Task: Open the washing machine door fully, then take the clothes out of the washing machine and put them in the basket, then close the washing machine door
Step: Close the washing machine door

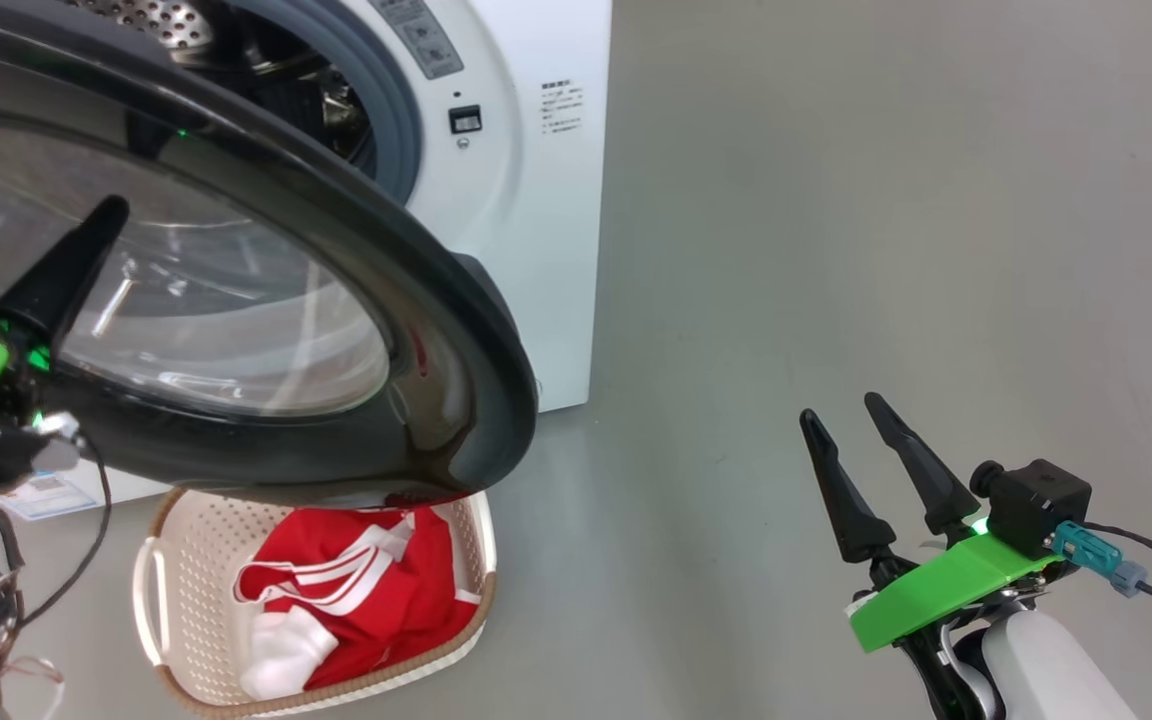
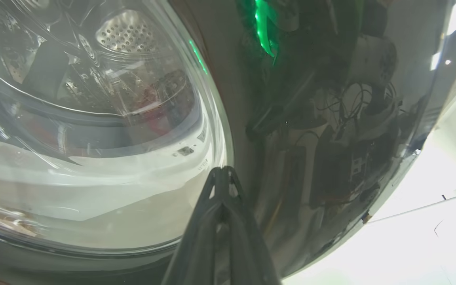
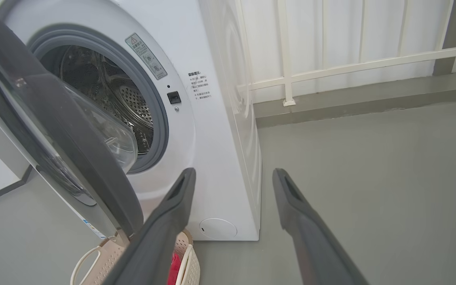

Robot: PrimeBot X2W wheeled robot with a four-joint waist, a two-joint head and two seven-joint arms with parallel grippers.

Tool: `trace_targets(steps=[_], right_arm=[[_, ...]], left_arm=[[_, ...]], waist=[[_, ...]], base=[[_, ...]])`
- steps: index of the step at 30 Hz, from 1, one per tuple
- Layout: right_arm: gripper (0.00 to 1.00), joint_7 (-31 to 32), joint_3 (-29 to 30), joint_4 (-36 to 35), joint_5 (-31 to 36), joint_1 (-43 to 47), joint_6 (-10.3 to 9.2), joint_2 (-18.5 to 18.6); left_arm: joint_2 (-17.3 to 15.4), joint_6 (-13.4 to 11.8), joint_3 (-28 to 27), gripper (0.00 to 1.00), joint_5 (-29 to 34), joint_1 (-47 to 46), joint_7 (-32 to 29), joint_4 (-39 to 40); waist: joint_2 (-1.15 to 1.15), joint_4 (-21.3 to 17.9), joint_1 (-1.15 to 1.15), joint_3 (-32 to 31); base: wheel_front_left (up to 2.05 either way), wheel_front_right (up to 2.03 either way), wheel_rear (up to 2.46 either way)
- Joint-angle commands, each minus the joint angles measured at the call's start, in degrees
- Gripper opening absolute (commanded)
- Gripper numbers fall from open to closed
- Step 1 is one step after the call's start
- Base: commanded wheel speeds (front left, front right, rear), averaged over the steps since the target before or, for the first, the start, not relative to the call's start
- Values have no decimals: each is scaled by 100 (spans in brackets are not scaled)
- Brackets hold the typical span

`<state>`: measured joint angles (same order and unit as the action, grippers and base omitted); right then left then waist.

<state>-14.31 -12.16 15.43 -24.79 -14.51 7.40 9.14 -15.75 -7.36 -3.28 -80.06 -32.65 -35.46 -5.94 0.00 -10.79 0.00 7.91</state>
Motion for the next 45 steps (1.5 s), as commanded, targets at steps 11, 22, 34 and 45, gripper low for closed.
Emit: trace_targets(steps=[11,22,34,45], right_arm=[[100,-69,-40,-140,20,-135,9,60],[100,-69,14,-158,29,-133,9,70],[100,-69,18,-176,18,-111,9,93],[100,-69,17,-184,12,-127,9,117]], left_arm=[[-393,404,-9,100,558,434,300,522],[-650,984,152,100,1791,1142,1323,781],[-336,1039,208,100,2777,2018,2674,1117],[-207,956,297,100,3585,2614,3576,1256]], waist=[[0,354,0,-82],[0,657,0,-85],[0,721,0,-107],[0,665,0,-101]], base=[[0,0,0],[0,0,0],[0,0,0],[0,0,0]])
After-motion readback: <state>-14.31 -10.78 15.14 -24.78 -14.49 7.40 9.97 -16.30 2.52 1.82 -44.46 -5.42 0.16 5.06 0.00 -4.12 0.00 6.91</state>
